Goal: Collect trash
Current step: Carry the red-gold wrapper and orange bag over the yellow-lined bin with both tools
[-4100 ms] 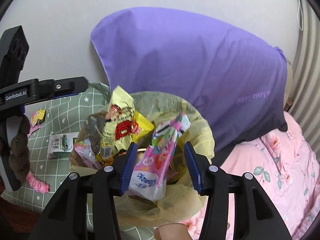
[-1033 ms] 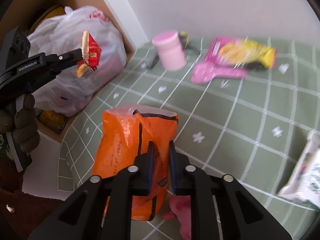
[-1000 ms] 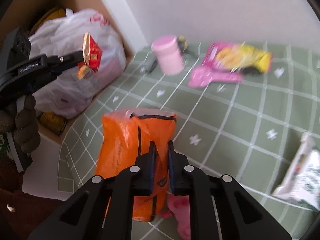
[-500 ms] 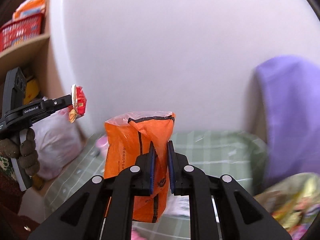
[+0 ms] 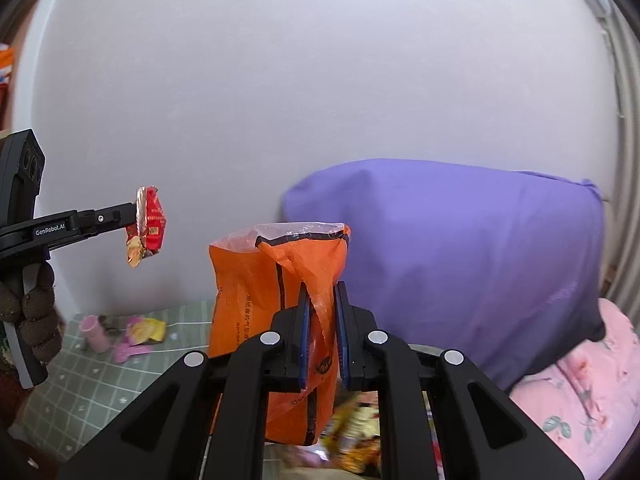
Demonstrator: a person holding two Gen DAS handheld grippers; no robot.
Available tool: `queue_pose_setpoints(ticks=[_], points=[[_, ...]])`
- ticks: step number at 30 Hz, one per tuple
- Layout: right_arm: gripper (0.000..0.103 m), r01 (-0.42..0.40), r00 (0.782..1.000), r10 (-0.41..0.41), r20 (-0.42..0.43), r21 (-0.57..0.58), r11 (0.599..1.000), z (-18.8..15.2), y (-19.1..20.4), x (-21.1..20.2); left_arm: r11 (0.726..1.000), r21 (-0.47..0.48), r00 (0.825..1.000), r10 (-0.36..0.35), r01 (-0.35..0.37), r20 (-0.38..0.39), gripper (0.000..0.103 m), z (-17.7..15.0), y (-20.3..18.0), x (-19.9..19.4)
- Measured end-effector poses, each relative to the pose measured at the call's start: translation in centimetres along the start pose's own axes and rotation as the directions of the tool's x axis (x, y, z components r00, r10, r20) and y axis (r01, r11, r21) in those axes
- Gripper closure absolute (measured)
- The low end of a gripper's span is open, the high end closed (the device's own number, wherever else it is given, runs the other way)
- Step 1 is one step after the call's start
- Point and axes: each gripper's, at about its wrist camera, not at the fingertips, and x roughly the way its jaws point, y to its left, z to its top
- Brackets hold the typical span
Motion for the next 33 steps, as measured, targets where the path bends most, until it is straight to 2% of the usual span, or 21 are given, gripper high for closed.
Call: queue_pose_setpoints(ticks=[6,12,21,28,33], points=[[0.09,0.103,0.994,-0.104,0.016,0.042,0.994,-0.3,-3.6,-1.9,0.992,0.063,0.993,-0.11,0.113,-0.054,0.093,-0.4,-4.7,3.8],[0.09,0.154,0.988,-0.155,0.004,0.05,0.987,-1.0,-5.6,-3.1,0.978,0.102,0.98,-0.17,0.181,-0.105,0.093,-1.6,-8.4,6.4],[0.09,0.188,0.982,-0.187,-0.027,0.04,0.981,-2.1,-6.8,-2.9,0.97,0.084,0.965,-0.216,0.23,-0.152,0.093,-2.7,-9.6,8.4],[0.09,0.236,0.972,-0.235,-0.01,0.047,0.971,-2.8,-8.6,-3.3,0.969,0.067,0.956,-0.221,0.237,-0.194,0.093,-3.8,-10.5,10.1],[0.09,0.271,0.962,-0.271,-0.022,-0.006,0.963,-3.7,-9.2,-2.2,0.962,0.06,0.943,-0.247,0.266,-0.224,0.093,-5.0,-11.3,11.8]])
